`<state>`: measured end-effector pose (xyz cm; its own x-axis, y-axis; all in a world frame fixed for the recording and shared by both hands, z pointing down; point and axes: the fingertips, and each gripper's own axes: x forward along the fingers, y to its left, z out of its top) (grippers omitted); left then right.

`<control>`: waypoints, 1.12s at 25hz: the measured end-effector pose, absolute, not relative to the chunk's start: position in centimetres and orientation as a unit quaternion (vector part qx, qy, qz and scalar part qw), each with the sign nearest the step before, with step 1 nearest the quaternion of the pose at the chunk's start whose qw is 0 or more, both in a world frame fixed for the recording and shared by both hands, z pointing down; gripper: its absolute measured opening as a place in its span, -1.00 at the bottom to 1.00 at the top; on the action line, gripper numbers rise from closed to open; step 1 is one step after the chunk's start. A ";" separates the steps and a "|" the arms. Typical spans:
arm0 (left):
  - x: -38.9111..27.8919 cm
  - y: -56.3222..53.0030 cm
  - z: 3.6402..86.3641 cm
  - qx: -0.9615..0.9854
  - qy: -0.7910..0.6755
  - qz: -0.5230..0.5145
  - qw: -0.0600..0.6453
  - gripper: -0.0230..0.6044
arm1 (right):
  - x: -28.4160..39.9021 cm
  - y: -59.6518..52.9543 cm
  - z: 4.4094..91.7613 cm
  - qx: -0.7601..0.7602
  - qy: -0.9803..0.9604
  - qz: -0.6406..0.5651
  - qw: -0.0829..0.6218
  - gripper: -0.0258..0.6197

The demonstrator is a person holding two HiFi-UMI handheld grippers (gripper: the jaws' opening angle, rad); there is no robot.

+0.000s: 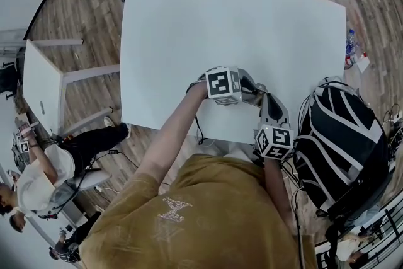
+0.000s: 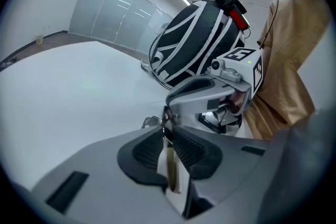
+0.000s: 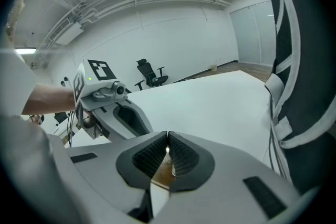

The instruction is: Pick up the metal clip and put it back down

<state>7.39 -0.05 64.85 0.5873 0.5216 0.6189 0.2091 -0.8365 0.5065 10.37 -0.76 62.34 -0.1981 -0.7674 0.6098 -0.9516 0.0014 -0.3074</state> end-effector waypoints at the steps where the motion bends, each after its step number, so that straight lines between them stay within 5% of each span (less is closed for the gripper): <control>1: 7.2 0.4 64.9 0.866 0.214 0.404 0.203 -0.73 | 10.4 -0.9 62.3 0.617 -0.696 0.342 0.135 -0.89; 28: 6.4 4.4 65.2 0.852 0.227 0.399 0.251 -0.79 | 10.3 -2.4 61.2 0.621 -0.708 0.308 0.132 -0.89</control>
<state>6.44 4.39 65.21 0.5787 0.5875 0.5656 0.1864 -0.7705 0.6096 10.32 -2.37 61.16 -0.1937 -0.7980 0.5707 -0.9614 0.0385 -0.2725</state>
